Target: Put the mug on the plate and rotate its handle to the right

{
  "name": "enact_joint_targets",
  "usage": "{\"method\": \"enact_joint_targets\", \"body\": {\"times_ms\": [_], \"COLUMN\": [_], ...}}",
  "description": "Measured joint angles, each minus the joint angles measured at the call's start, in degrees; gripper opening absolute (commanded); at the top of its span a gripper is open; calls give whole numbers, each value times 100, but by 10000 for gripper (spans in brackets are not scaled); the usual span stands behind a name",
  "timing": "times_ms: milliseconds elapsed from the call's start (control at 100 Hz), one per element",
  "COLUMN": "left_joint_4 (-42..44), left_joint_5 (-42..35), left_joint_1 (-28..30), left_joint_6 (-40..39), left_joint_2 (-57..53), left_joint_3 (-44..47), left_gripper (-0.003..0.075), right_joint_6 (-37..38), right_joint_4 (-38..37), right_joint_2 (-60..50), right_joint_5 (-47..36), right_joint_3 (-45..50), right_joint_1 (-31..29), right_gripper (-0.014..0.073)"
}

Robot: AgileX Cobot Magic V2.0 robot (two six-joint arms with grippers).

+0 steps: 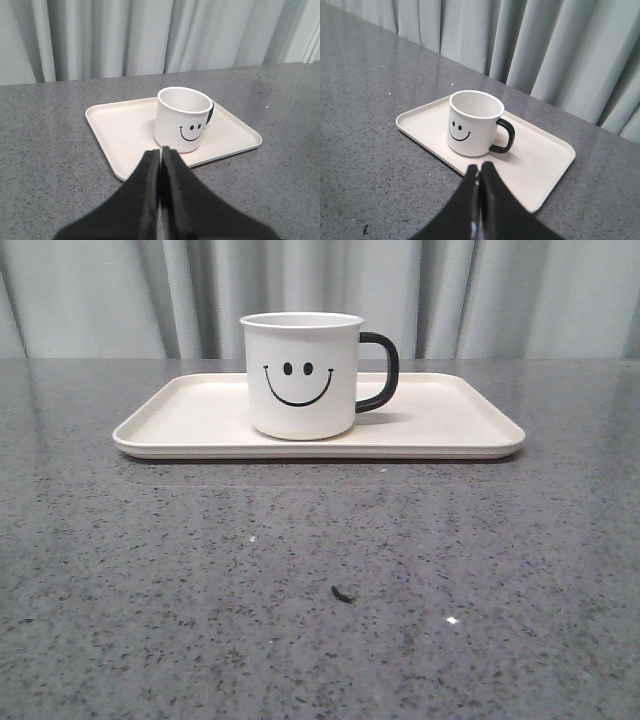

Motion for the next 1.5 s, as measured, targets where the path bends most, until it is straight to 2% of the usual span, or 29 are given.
{"method": "enact_joint_targets", "body": {"times_ms": [560,670,830,900,1210,1500], "left_joint_4": [0,11,11,18,-55,-99], "left_joint_5": [0,-324,-1484,-1723,-1905,-1905], "left_joint_1": [21,215,699,944,2321,3210], "left_joint_6": [0,0,0,0,628,878], "left_joint_2": [-19,-164,-368,-536,-1441,-2057], "left_joint_3": [0,170,840,1125,2101,2909], "left_gripper": [-19,-19,-19,-19,-19,-19], "right_joint_6": [0,0,0,0,0,0], "right_joint_4": [4,4,4,4,13,13], "right_joint_2": [0,0,0,0,0,0], "right_joint_5": [0,0,0,0,0,0], "right_joint_3": [0,0,0,0,0,0], "right_joint_1": [0,0,0,0,0,0], "right_gripper": [-63,-63,-63,-63,-63,-63]}}
